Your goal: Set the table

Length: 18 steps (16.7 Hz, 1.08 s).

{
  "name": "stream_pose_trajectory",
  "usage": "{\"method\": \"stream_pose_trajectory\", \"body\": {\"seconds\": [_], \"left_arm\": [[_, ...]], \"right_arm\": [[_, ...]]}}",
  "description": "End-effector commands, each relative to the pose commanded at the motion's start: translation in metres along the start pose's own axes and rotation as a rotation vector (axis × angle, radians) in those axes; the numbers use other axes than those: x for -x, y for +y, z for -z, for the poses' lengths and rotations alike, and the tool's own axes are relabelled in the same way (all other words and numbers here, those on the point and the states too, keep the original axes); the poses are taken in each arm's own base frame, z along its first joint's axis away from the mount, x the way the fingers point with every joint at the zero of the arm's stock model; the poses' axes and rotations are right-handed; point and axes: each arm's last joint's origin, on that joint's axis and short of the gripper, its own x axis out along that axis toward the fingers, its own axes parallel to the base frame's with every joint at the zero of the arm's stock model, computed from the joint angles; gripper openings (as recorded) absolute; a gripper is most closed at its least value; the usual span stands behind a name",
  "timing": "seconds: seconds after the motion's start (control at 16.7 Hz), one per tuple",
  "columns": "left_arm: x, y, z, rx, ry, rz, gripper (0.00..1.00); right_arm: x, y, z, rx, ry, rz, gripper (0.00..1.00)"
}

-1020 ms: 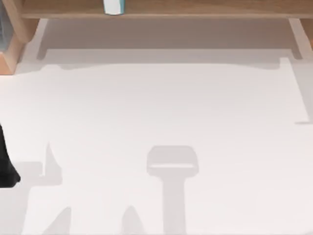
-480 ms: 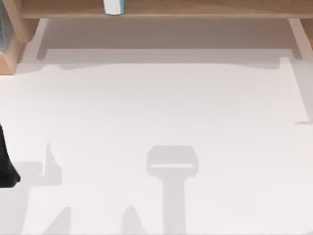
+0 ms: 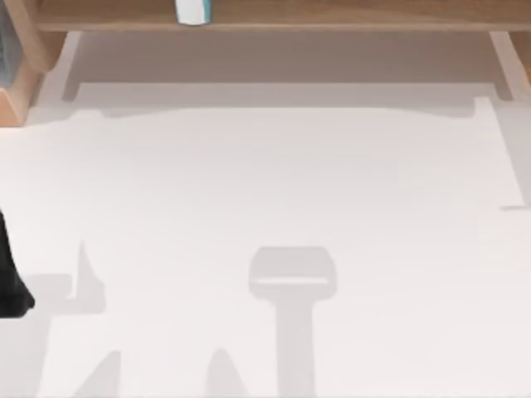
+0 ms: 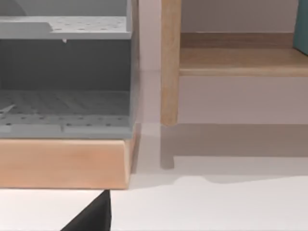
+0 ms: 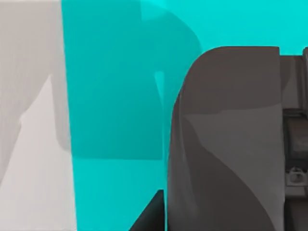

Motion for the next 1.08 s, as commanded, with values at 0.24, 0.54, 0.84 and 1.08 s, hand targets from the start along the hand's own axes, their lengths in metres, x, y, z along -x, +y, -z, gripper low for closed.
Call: {"method": "stream_pose_trajectory", "body": {"seconds": [0.24, 0.54, 0.84, 1.08], "left_arm": [[0.0, 0.0, 0.0, 0.0, 0.0, 0.0, 1.0], [0.0, 0.0, 0.0, 0.0, 0.0, 0.0, 1.0], [0.0, 0.0, 0.0, 0.0, 0.0, 0.0, 1.0], [0.0, 0.0, 0.0, 0.0, 0.0, 0.0, 1.0]], "right_arm": [[0.0, 0.0, 0.0, 0.0, 0.0, 0.0, 0.23], [0.0, 0.0, 0.0, 0.0, 0.0, 0.0, 0.6], [0.0, 0.0, 0.0, 0.0, 0.0, 0.0, 0.98], [0.0, 0.0, 0.0, 0.0, 0.0, 0.0, 1.0]]}}
